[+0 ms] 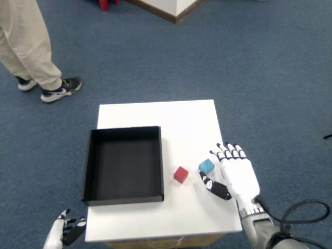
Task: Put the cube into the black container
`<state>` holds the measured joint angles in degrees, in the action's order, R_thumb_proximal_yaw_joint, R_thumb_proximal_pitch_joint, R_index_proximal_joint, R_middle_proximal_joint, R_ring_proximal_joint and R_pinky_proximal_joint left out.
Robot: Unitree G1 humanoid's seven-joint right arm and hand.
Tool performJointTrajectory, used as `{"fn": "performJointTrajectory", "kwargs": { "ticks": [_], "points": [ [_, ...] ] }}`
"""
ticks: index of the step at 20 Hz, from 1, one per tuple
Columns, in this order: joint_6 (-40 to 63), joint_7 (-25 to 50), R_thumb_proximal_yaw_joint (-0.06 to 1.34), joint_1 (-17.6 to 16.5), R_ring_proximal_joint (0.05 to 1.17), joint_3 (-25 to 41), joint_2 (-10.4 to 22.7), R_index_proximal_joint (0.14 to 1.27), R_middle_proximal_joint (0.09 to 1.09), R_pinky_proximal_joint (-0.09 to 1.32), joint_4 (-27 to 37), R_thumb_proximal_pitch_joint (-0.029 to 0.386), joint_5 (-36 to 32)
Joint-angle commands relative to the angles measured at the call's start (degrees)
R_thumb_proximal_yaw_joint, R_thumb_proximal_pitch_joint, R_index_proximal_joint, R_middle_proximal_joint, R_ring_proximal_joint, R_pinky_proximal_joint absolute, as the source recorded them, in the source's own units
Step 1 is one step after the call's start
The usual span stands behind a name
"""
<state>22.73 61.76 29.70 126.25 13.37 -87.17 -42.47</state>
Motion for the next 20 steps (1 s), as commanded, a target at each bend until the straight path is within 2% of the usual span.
{"fn": "performJointTrajectory", "kwargs": {
  "ticks": [1,8,20],
  "points": [
    [-1.4,1.3,0.55,3.4,0.12,-0.4,1.5,0.38,0.16,-0.03,-0.4,0.097,-1.4],
    [-4.6,-1.9,0.55,3.8,0.12,-0.8,1.7,0.38,0.16,-0.04,2.6,0.096,-2.0],
    [-7.6,-6.6,0.50,4.4,0.11,-1.3,2.1,0.40,0.17,-0.05,4.0,0.097,-3.0]
  ]
}}
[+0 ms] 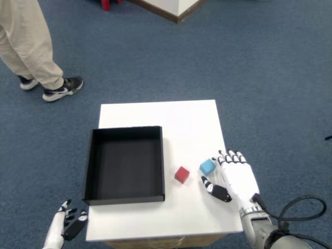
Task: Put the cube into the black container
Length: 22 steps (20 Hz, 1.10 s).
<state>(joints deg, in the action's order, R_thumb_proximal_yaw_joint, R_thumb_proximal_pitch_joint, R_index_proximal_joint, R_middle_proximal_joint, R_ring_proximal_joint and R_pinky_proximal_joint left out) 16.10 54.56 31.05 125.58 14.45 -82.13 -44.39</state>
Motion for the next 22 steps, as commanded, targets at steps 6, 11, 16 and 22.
{"fn": "performJointTrajectory", "kwargs": {
  "ticks": [6,11,16,22],
  "points": [
    [-1.5,0.4,0.45,3.6,0.10,-1.5,1.1,0.40,0.16,-0.05,-1.2,0.098,-2.1],
    [-1.3,2.6,0.42,4.5,0.10,-1.6,0.1,0.40,0.16,-0.05,-1.4,0.100,-2.1],
    [-1.3,5.0,0.38,4.5,0.10,-1.2,-0.8,0.41,0.16,-0.06,-1.4,0.097,-1.6],
    [-0.7,9.7,0.34,5.4,0.10,-0.3,-2.0,0.45,0.16,-0.06,-1.9,0.096,-0.6]
  ]
}}
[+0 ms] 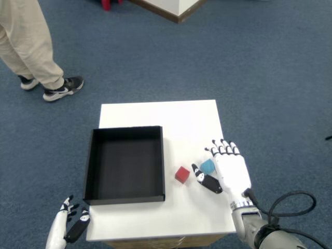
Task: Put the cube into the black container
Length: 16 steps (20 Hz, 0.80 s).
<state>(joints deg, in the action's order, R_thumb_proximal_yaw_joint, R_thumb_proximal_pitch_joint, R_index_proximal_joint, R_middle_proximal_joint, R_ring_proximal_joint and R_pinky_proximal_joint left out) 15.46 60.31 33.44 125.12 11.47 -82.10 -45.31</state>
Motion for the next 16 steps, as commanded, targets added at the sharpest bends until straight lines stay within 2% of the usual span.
{"fn": "performJointTrajectory", "kwargs": {
  "ticks": [1,5,11,16],
  "points": [
    [0.0,4.5,0.34,3.0,0.10,0.4,0.9,0.48,0.17,-0.06,-1.9,0.096,0.6],
    [0.4,5.9,0.33,2.0,0.11,1.0,1.2,0.54,0.19,-0.06,-1.7,0.095,1.0],
    [-0.4,5.8,0.32,2.0,0.12,1.7,1.4,0.56,0.20,-0.05,-1.6,0.091,1.6],
    [-1.4,2.8,0.32,0.8,0.12,1.5,2.5,0.57,0.21,-0.05,-0.9,0.087,1.0]
  ]
}}
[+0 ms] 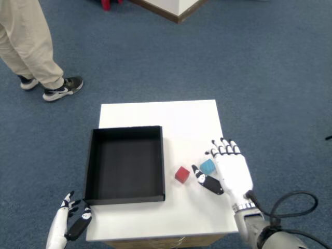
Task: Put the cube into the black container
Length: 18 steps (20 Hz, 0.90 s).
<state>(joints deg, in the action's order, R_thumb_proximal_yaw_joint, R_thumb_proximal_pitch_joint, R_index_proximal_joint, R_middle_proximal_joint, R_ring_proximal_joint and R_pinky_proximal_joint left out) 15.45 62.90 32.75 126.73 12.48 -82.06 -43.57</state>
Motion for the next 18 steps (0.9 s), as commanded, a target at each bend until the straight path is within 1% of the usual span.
{"fn": "performJointTrajectory", "kwargs": {
  "ticks": [1,3,5,10,14,18],
  "points": [
    [-1.6,-0.6,0.32,0.8,0.13,-0.1,1.9,0.57,0.21,-0.05,-0.8,0.087,-0.9],
    [-2.1,-2.0,0.32,-0.3,0.13,-0.4,2.2,0.57,0.21,-0.04,-0.6,0.087,-1.4],
    [-2.3,-3.3,0.32,-0.6,0.13,-0.9,2.4,0.57,0.21,-0.04,-0.5,0.089,-2.0],
    [-2.7,-7.9,0.33,0.5,0.12,-2.5,3.4,0.55,0.20,-0.04,-0.6,0.090,-3.9],
    [-3.2,-10.5,0.34,0.6,0.12,-3.0,3.9,0.53,0.19,-0.04,-0.7,0.091,-4.6],
    [-3.9,-12.3,0.34,0.8,0.11,-3.1,3.7,0.47,0.18,-0.05,-0.8,0.089,-5.0]
  ]
}}
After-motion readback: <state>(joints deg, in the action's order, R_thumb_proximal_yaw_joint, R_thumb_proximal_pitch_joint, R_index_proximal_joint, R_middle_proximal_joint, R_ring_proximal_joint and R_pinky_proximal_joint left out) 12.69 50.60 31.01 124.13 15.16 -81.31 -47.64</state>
